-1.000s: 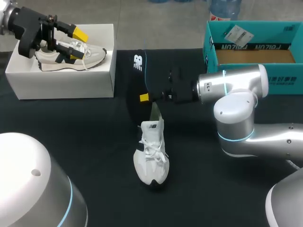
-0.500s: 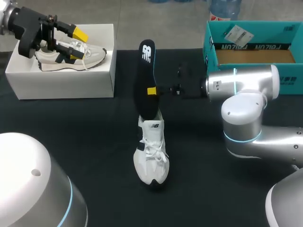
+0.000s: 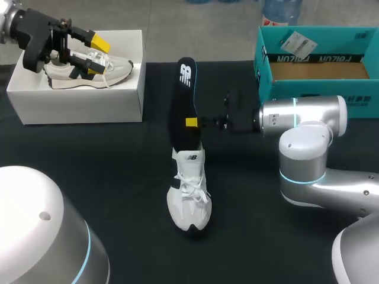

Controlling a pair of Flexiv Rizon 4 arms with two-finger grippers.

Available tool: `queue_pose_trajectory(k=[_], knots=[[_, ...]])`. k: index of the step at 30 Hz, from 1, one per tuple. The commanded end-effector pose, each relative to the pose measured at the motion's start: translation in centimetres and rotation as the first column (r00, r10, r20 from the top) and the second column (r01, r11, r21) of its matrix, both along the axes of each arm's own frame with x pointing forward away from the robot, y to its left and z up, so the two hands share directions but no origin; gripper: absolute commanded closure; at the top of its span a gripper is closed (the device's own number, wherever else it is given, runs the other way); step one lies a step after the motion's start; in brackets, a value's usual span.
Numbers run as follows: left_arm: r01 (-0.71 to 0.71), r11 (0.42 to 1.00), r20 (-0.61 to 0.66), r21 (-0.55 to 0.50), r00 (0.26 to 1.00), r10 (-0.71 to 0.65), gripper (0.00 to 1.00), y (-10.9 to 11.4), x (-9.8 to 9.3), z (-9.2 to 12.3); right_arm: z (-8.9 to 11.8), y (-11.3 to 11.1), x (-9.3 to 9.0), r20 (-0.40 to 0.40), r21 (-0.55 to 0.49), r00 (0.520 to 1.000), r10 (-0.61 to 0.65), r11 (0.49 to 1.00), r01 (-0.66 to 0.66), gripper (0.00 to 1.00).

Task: Take the shoe out of the shoebox, open the shoe tongue, remove and reinsert the insole, then place the shoe into the shoebox

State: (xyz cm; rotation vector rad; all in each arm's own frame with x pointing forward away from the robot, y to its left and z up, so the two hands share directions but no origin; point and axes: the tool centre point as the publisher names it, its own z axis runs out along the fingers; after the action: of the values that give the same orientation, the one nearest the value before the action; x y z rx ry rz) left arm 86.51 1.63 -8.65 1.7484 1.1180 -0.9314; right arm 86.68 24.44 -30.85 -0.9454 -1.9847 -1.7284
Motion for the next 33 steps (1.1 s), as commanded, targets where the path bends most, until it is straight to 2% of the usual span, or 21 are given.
queue_pose_trajectory(k=[1, 13, 33], knots=[[0.001, 1.0, 0.001, 0.004, 1.0, -0.001, 0.0, 0.0, 0.0, 0.1, -0.3, -0.3, -0.6, 0.013, 0.005, 1.0, -0.002, 1.0, 0.002, 1.0], [0.001, 1.0, 0.001, 0.004, 1.0, -0.001, 0.0, 0.0, 0.0, 0.1, -1.6, -0.9, -1.2, 0.033, -0.011, 0.999, 0.033, 0.999, -0.033, 1.0], [0.001, 1.0, 0.001, 0.004, 1.0, -0.001, 0.0, 0.0, 0.0, 0.1, -4.4, -0.5, -4.9, -0.053, -0.044, 0.999, -0.002, 0.999, -0.001, 1.0]])
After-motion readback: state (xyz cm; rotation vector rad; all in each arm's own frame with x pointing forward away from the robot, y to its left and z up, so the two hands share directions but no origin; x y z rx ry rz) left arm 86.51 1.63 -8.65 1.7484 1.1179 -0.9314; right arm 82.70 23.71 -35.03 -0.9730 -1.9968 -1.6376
